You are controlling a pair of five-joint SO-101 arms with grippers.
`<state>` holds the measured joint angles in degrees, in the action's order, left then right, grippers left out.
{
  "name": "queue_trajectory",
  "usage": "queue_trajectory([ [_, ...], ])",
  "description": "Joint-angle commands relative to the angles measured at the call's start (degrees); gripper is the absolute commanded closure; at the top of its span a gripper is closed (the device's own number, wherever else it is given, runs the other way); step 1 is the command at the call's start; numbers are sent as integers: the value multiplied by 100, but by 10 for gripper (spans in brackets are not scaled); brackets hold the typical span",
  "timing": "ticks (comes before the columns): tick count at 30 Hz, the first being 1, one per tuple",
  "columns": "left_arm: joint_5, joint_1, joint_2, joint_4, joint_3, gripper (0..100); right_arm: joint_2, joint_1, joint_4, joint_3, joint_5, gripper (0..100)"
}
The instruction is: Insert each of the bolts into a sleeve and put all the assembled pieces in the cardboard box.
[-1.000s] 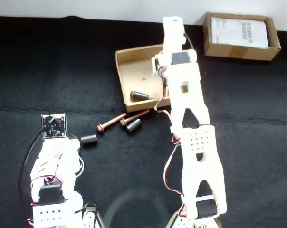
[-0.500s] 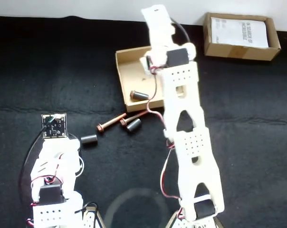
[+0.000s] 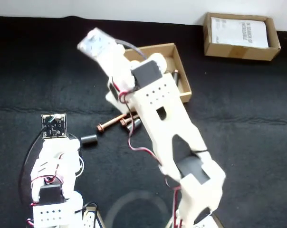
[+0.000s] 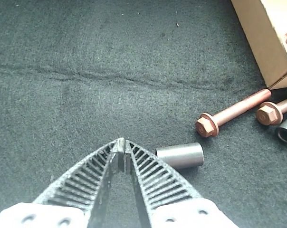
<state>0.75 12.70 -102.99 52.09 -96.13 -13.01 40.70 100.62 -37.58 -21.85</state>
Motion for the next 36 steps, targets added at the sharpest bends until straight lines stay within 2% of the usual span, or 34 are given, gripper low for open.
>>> queue_trajectory([
  [1, -35, 75, 4, -105, -101, 962, 857, 48, 40, 1253, -862, 796],
  [7, -35, 75, 4, -105, -101, 962, 1692, 101, 40, 3073, -2576, 796],
  [16, -35, 75, 4, -105, -101, 962, 1982, 637, 4, 4611, -4053, 796],
  [25, -35, 338, 4, -105, -101, 962, 1508, 646, -1033, 4796, -4571, 796],
  [29, -35, 347, 4, -105, -101, 962, 848, 558, -1446, 4374, -4686, 796],
  [36, -35, 347, 4, -105, -101, 962, -286, 286, -1516, 3064, -4897, 796],
])
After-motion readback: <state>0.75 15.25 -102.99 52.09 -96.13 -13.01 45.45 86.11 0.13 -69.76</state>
